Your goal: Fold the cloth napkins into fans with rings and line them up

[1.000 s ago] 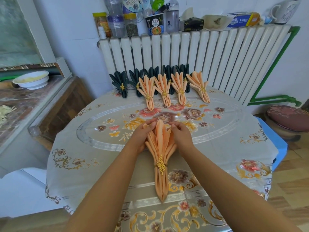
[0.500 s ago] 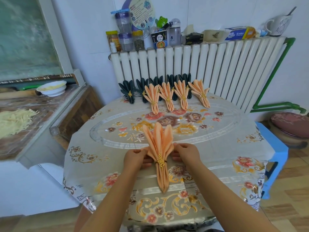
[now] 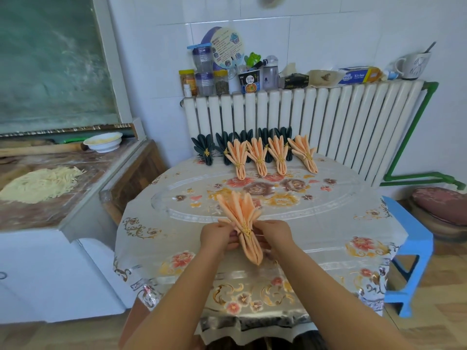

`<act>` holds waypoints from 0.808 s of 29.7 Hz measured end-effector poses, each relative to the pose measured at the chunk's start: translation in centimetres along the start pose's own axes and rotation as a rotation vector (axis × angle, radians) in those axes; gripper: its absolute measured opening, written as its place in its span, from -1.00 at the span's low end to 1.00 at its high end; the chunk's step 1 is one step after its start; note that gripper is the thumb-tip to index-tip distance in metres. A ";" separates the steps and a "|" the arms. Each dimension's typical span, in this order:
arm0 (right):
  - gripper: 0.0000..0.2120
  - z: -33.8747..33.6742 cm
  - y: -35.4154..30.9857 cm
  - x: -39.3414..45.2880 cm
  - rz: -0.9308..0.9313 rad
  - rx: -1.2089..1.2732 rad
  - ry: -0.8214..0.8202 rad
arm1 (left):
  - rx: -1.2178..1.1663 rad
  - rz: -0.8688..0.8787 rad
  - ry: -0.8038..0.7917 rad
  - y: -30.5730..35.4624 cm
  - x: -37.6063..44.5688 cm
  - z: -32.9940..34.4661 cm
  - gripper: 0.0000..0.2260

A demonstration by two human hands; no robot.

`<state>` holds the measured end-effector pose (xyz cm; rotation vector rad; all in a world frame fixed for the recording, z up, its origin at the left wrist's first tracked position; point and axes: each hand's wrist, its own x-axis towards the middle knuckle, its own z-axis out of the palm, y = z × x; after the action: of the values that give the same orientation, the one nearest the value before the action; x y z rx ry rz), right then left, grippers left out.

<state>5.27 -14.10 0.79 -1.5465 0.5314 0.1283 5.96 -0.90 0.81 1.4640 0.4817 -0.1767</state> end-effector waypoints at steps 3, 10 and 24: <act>-0.74 0.9 -0.3 0.7 0.011 -0.007 -0.010 | 0.028 0.037 0.023 0.4 0.6 -0.2 -0.90; -0.89 3.2 -0.3 5.0 0.007 -0.019 -0.029 | -0.053 0.002 0.070 0.1 5.2 -0.4 -0.88; -0.91 11.8 -10.7 22.0 -0.008 0.011 -0.047 | -0.051 0.016 0.106 10.8 24.6 0.4 -0.87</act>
<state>31.86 -8.63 1.02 -1.5308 0.4875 0.1552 32.37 4.19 0.44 1.4318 0.5571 -0.0739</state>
